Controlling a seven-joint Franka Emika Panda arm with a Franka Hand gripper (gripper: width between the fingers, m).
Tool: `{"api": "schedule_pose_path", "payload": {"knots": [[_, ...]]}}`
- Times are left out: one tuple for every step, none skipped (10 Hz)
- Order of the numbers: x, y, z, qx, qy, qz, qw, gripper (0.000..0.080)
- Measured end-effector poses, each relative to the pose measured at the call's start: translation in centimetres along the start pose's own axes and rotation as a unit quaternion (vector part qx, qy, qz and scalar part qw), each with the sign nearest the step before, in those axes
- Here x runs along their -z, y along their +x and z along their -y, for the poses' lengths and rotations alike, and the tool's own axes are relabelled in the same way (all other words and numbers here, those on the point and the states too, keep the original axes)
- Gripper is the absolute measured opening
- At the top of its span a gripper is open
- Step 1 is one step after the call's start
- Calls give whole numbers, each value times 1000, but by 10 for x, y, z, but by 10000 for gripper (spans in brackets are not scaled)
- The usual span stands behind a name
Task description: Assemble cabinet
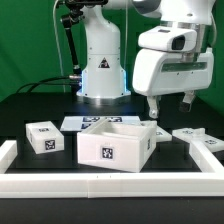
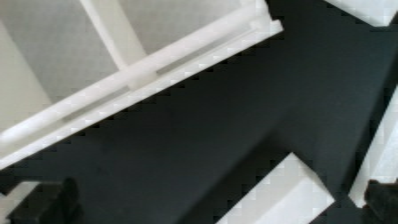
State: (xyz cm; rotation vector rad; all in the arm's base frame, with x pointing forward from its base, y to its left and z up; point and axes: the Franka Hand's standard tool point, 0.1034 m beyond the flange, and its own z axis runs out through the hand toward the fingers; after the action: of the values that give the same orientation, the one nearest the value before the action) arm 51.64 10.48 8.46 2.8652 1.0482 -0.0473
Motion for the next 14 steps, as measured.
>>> {"api": "schedule_pose_path", "payload": {"knots": [[0, 0, 0, -3, -5, 2, 1000, 798], [0, 0, 0, -3, -5, 2, 1000, 798], [0, 0, 0, -3, -5, 2, 1000, 798], [0, 0, 1, -3, -4, 1, 1000, 798], [0, 0, 1, -3, -4, 1, 1000, 798], [-1, -1, 0, 0, -4, 2, 1000, 798], [-5, -6, -3, 51, -7, -21, 998, 798], [-13, -26, -5, 84, -4, -26, 996, 798], [-17, -36, -5, 103, 0, -21, 995, 798], [-17, -41, -4, 133, 1, -19, 991, 798], [-15, -44, -6, 166, -1, -20, 986, 798], [-17, -53, -6, 185, 1, -16, 983, 798], [-17, -53, -5, 181, 2, -16, 983, 798], [-18, -53, -5, 182, 2, -16, 983, 798]]}}
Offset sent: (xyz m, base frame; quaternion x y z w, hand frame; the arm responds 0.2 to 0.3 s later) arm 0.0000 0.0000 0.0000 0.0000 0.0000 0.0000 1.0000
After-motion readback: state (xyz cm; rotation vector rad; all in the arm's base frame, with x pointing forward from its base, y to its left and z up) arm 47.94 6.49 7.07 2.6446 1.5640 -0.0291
